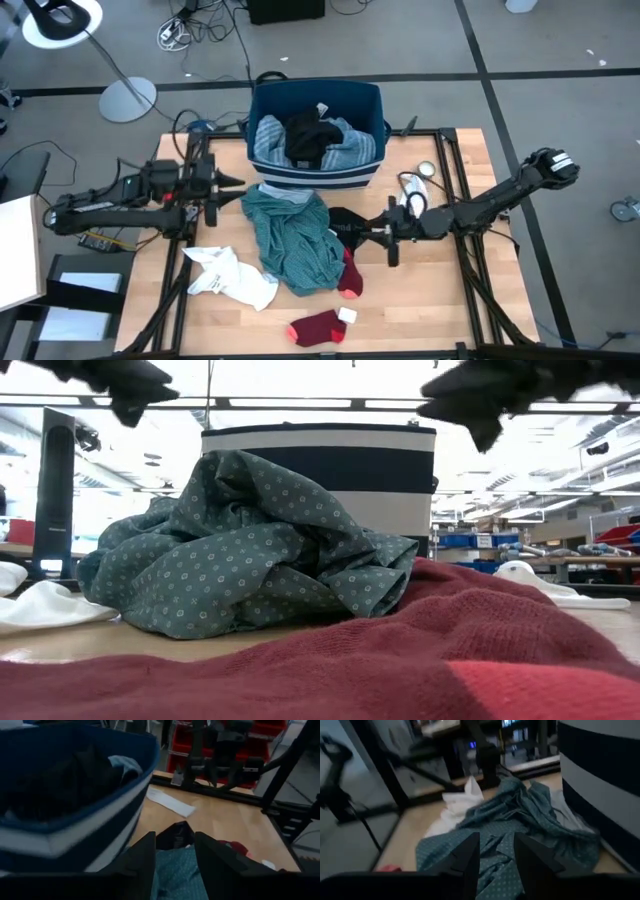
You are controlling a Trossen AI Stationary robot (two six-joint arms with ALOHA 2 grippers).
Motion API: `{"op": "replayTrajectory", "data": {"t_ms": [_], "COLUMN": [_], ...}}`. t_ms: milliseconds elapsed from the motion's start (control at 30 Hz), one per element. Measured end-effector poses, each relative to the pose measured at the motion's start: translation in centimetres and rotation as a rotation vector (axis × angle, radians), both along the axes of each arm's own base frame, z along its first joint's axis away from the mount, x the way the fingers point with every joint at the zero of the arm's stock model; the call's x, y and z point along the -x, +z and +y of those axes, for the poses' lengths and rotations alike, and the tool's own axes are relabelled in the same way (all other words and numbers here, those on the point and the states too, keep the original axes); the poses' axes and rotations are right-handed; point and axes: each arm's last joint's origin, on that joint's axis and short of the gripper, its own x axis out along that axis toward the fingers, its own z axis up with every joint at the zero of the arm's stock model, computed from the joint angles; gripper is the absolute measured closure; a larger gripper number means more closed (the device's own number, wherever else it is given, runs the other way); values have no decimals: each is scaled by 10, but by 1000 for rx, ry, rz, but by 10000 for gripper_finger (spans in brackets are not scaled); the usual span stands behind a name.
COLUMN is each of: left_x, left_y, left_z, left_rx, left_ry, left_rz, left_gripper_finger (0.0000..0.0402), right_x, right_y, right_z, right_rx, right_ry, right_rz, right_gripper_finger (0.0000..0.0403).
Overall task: Sort clothes
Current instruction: Put the green shirt into the blue laundry bin
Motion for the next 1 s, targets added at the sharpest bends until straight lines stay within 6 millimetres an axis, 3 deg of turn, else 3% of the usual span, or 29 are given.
{"op": "replayTrajectory", "data": {"t_ms": [267, 467, 733, 1000], "left_x": [12, 10, 9, 8], "left_y": [-51, -71, -77, -77], "left_z": [-8, -9, -9, -9], "left_rx": [32, 31, 84, 77], "left_ry": [7, 9, 8, 4], "left_rz": [-27, -12, 10, 8], "left_gripper_finger": [259, 259, 259, 259], "right_x": [-71, -125, -177, -206], "right_y": [30, 28, -11, -71], "right_z": [7, 1, -9, -23], "right_rx": [109, 86, 166, 130], "right_ry": [-41, 61, 106, 61], "right_rz": [254, 400, 510, 634], "right_gripper_finger": [281, 251, 187, 173]}}
